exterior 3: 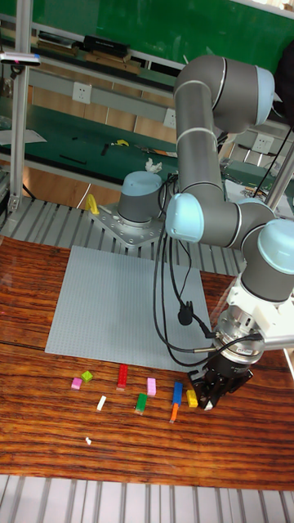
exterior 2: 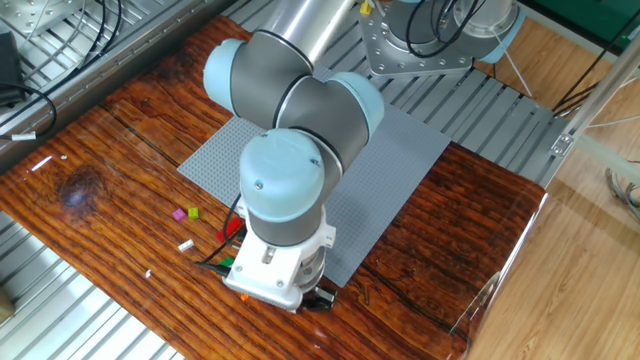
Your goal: Build with small Lego blocks
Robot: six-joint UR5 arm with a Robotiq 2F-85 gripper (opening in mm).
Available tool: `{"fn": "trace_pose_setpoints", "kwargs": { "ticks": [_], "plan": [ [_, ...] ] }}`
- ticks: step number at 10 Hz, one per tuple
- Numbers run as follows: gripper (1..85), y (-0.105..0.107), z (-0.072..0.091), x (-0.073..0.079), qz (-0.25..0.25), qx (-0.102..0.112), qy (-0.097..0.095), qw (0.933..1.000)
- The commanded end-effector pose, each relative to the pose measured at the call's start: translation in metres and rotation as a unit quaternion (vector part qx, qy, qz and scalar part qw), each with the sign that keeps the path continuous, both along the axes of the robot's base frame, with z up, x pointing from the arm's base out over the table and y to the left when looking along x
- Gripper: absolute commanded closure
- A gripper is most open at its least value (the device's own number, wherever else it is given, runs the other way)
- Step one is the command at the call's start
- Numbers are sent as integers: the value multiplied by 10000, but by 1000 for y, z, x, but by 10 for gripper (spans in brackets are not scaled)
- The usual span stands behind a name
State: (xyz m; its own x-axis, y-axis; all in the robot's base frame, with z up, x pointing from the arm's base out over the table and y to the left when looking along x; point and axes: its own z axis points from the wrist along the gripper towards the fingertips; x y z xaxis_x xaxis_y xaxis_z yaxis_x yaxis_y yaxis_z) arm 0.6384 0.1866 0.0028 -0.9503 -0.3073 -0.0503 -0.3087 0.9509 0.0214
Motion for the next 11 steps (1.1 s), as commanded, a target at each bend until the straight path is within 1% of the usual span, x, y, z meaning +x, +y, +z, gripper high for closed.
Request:
{"fn": "trace_pose_setpoints", "kwargs": {
  "ticks": [1, 2, 3, 4, 5, 6, 8, 9, 10, 11],
  "plan": [
    [690, 2, 9, -5, -191, 45, 28, 9998],
    [717, 2, 19, -14, -297, 18, 69, 9995],
    [733, 1, 30, -25, -397, -56, 92, 9992],
    [773, 3, 40, -42, -573, -112, 115, 9982],
    [810, 8, 42, -56, -711, -122, 108, 9973],
    [827, 11, 41, -68, -757, -103, 79, 9970],
    [840, 18, 30, -90, -810, 86, 56, 9967],
    [840, 16, 24, -95, -796, 120, 13, 9968],
    [840, 15, 21, -94, -822, 143, -77, 9965],
    [847, 16, 21, -91, -900, 144, -121, 9958]
  ]
}}
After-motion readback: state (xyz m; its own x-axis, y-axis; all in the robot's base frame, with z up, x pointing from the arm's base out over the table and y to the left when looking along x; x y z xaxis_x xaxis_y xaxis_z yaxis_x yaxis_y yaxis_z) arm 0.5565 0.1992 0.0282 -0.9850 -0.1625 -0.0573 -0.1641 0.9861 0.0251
